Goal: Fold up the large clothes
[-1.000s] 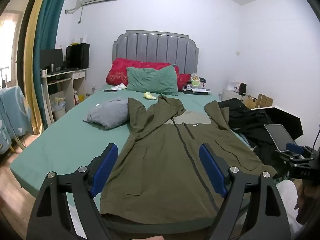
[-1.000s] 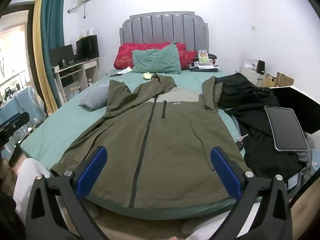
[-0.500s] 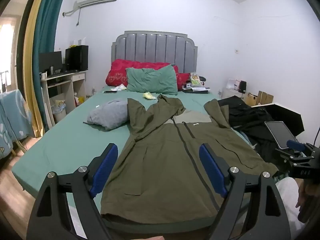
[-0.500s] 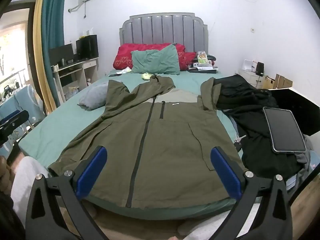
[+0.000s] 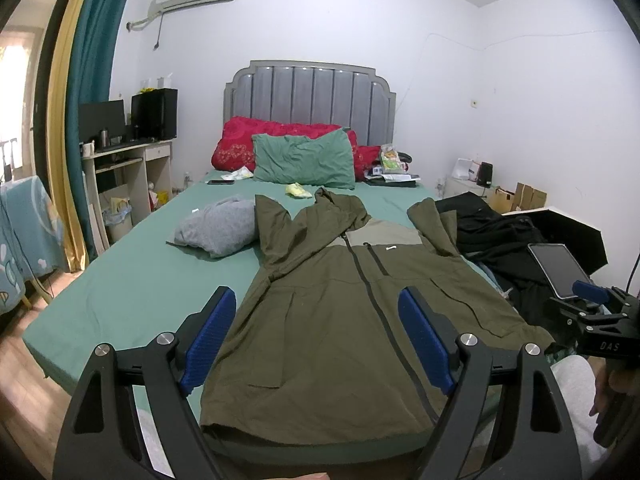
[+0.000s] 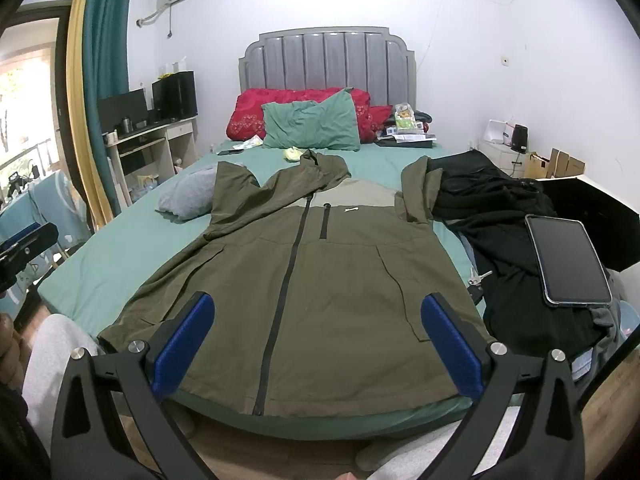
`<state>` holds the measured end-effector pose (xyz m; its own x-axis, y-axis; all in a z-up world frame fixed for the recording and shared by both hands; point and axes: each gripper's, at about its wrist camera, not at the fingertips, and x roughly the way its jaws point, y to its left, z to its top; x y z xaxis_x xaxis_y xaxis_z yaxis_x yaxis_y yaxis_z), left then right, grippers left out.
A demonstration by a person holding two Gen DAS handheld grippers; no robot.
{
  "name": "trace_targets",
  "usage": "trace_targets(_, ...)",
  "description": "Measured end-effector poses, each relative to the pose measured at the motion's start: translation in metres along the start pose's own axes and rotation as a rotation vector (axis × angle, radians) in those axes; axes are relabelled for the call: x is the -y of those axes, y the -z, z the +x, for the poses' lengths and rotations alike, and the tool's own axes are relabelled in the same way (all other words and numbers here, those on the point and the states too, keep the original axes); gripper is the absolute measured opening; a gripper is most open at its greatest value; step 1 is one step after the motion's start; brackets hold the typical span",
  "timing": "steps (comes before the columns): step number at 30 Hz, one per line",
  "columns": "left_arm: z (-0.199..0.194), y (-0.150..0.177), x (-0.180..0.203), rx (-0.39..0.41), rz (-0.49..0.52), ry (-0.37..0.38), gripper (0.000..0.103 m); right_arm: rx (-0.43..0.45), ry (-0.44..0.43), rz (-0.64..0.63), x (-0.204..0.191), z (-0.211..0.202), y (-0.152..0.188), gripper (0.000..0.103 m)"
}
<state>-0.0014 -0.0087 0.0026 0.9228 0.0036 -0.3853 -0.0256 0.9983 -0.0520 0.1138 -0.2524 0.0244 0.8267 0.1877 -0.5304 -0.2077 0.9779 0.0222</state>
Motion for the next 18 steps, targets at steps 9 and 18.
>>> trace_targets(9, -0.0032, -0.0004, 0.0005, 0.003, -0.003, -0.003, 0.086, 0.006, -0.001, 0.002, 0.0007, -0.0005, 0.0003, 0.102)
trace_targets(18, -0.0039, -0.0006, 0.0015, 0.006, -0.001, -0.003, 0.086, 0.009, -0.001, 0.002, 0.0003, -0.0007, 0.0002, 0.102)
